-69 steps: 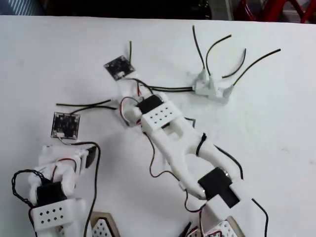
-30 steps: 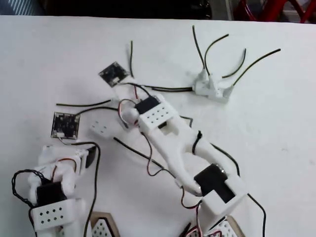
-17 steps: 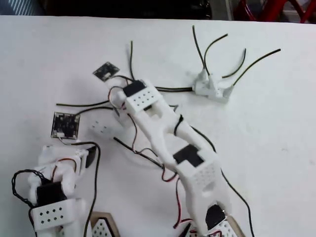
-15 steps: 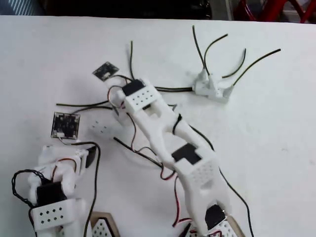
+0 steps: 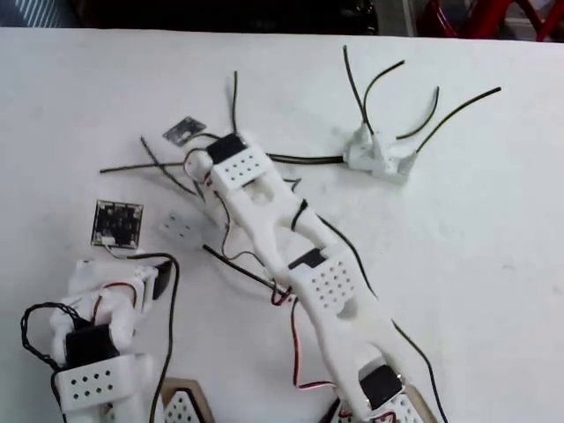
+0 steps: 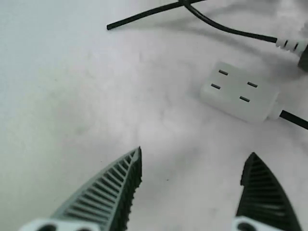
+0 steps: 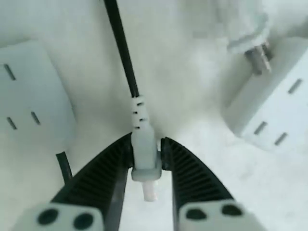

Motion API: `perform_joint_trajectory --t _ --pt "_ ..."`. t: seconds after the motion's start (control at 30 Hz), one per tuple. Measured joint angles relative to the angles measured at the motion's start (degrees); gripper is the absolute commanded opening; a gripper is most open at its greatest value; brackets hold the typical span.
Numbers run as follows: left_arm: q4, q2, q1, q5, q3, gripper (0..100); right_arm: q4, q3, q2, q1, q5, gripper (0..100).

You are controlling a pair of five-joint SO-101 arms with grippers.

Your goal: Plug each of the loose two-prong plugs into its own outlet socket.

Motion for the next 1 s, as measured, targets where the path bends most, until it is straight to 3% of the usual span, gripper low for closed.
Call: perform_joint_trajectory --t 0.23,0.47,0.83,1.0 --pt "0.00 0.00 0.00 0.00 0.00 33 7.65 -4.22 0.00 1.49 0.00 1.7" --pt "0.00 0.00 0.00 -0.09 0.88 33 9.05 -3.60 0.00 7.12 2.64 1.7" --pt "0.00 0.00 0.00 -1.67 0.88 33 8.79 16.09 -13.36 7.56 2.99 1.7" --pt "0.00 0.00 0.00 -1.67 0.88 33 3.78 25.85 -16.79 7.47 3.25 1.8"
